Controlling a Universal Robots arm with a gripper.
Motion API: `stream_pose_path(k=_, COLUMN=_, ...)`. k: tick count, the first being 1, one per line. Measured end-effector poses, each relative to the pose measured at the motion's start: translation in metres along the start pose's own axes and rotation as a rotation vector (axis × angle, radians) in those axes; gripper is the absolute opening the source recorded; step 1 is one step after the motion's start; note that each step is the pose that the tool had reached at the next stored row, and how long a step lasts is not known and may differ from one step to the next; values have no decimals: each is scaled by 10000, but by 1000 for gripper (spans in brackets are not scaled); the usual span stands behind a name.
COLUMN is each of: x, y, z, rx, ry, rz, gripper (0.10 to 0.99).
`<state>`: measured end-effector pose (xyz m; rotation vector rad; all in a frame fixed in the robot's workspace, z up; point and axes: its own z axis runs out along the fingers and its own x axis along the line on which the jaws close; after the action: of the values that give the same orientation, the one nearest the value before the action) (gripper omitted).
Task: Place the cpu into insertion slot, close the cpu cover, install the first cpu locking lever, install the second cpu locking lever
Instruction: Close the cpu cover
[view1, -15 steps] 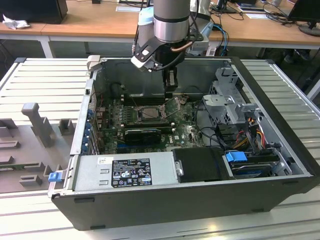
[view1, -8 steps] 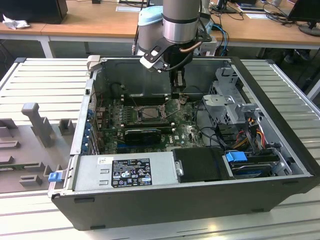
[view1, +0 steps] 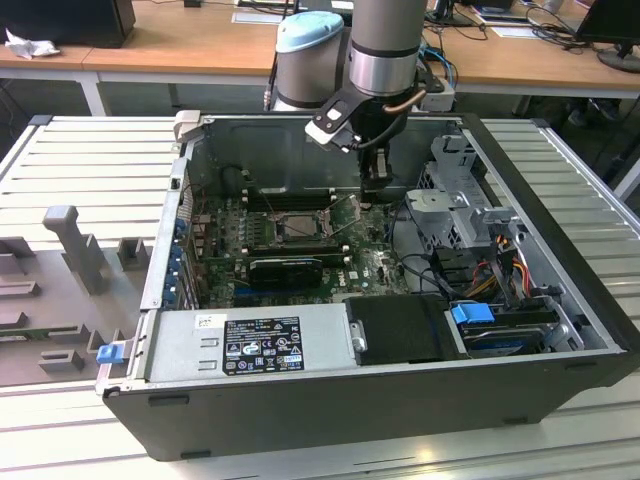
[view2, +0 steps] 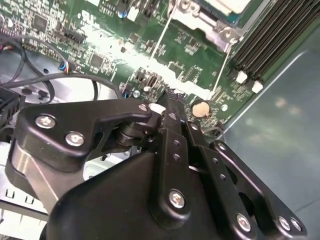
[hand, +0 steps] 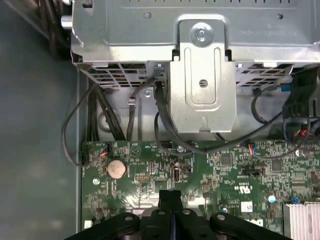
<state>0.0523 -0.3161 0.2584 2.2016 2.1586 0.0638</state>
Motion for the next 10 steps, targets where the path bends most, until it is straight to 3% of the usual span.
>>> stream_pose_path(k=6, x=24, y=84, z=71, rx=208, ry=-7, rz=-16, gripper=106)
stream_pose_path(k=10, x=29, y=97, z=109, rx=270, ry=-9, rz=-17, gripper=106)
